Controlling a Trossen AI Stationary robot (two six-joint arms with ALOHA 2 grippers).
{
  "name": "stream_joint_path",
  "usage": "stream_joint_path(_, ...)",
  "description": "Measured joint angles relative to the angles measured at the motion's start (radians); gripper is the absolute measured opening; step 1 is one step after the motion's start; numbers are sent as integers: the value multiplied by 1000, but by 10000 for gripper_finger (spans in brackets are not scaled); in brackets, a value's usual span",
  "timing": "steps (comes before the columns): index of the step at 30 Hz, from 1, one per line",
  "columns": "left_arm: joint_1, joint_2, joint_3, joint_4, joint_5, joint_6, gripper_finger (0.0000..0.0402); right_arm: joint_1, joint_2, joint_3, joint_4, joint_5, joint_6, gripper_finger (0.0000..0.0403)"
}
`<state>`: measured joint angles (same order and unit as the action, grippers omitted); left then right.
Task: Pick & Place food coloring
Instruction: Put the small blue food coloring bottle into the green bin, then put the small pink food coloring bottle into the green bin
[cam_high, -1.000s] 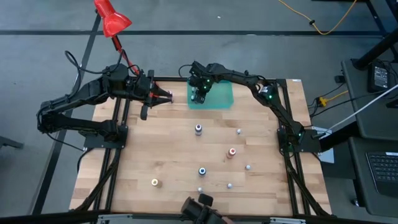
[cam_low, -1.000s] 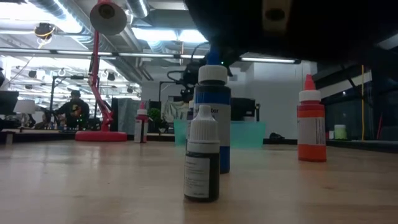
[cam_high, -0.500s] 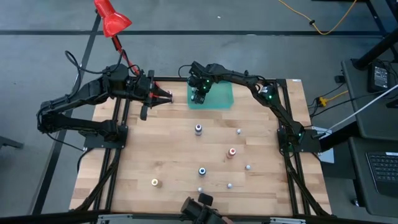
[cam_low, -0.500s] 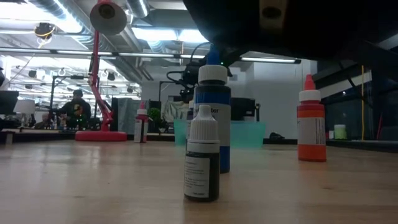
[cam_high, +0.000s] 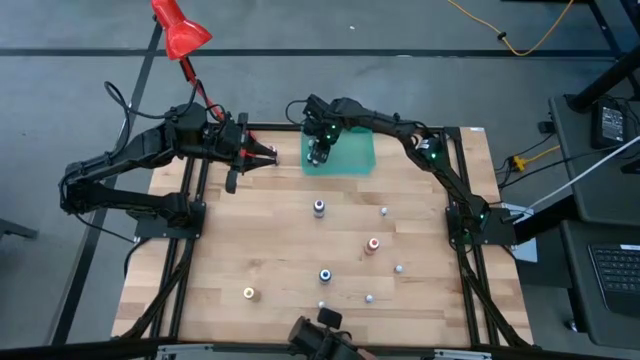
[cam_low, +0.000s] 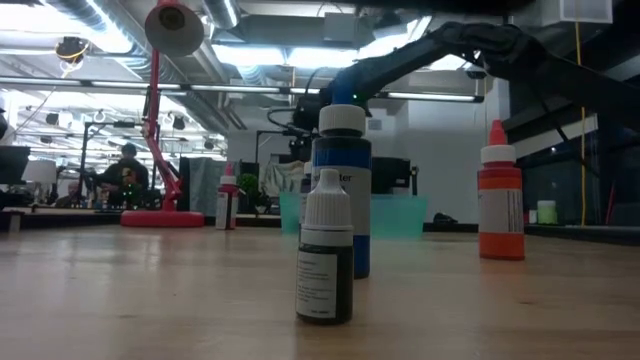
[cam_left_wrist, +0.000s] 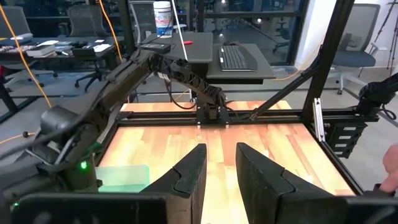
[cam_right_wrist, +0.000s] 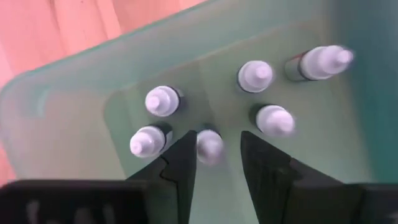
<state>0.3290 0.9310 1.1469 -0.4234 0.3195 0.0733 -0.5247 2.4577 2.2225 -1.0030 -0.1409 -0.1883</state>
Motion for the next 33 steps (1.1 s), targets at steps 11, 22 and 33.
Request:
stream_joint_path(11, 0, 0, 0, 0, 0, 0, 82, 16, -37, 113, -202, 21, 25, 144)
stream_joint_path(22, 0, 0, 0, -4, 0, 41, 82, 36, -125, 113, -393, 19, 58, 123)
stream_joint_path(33, 0, 0, 0, -32, 0, 68, 82, 77, -451, -101, -395, 120, 107, 107)
